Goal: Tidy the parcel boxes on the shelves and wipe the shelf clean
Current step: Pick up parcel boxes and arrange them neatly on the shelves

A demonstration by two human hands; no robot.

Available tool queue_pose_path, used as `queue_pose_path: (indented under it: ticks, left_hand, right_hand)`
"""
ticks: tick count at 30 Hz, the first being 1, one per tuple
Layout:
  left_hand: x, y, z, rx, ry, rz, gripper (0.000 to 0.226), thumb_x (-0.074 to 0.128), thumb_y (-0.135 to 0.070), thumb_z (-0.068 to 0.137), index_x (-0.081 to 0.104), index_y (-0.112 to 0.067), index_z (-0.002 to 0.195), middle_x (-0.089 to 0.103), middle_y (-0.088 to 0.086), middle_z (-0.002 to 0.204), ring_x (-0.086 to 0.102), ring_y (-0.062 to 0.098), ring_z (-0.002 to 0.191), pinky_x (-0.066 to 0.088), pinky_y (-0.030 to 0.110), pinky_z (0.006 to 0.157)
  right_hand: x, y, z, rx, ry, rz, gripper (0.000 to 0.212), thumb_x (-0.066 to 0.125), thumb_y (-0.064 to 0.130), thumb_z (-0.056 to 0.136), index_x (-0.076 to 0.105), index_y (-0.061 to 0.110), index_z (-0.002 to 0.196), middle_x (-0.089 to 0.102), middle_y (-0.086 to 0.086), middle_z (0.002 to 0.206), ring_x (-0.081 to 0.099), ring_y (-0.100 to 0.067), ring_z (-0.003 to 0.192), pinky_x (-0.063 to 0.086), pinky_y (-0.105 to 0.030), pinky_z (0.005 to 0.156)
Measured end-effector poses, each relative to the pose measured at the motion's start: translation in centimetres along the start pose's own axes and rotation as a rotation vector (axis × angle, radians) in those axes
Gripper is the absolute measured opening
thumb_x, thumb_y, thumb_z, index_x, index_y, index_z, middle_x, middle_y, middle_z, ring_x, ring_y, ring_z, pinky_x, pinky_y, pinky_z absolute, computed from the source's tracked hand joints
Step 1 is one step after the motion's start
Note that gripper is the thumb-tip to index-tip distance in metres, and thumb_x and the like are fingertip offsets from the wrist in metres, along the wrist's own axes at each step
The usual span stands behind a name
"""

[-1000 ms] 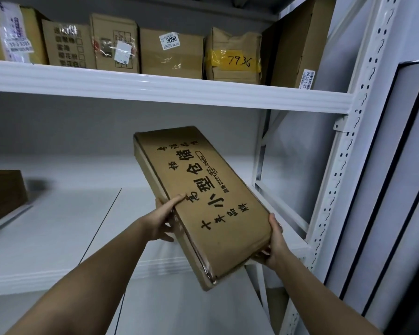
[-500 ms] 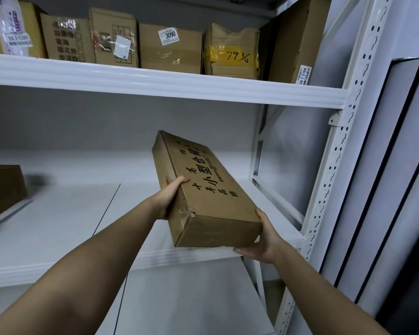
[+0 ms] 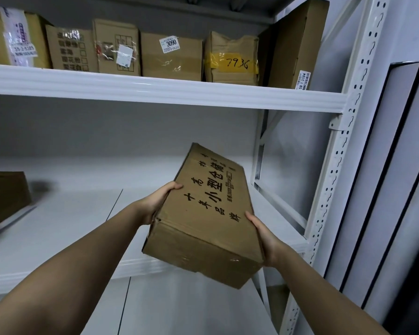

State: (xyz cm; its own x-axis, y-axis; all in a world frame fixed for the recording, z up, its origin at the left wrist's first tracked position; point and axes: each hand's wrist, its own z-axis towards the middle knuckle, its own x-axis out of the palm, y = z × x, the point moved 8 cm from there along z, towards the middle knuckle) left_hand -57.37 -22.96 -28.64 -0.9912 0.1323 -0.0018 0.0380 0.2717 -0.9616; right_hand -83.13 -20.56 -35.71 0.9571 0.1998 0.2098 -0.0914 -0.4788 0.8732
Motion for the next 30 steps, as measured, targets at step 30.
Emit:
queue_pose_path:
  ticks: [30]
  left_hand:
    - [3.9, -7.3, 1.2, 0.022, -0.298, 0.131, 0.037, 0.057, -0.039, 0.086, 0.064, -0.006, 0.1, 0.067, 0.013, 0.09, 0.061, 0.026, 0.071, 0.048, 0.031, 0.064]
  right_hand:
    - [10.3, 5.0, -7.8, -1.225, -0.643, -1.355, 0.122, 0.061, 0.074, 0.055, 0.008, 0.021, 0.152, 0.025, -0.002, 0.156, 0.037, -0.02, 0.136, 0.038, -0.038, 0.105]
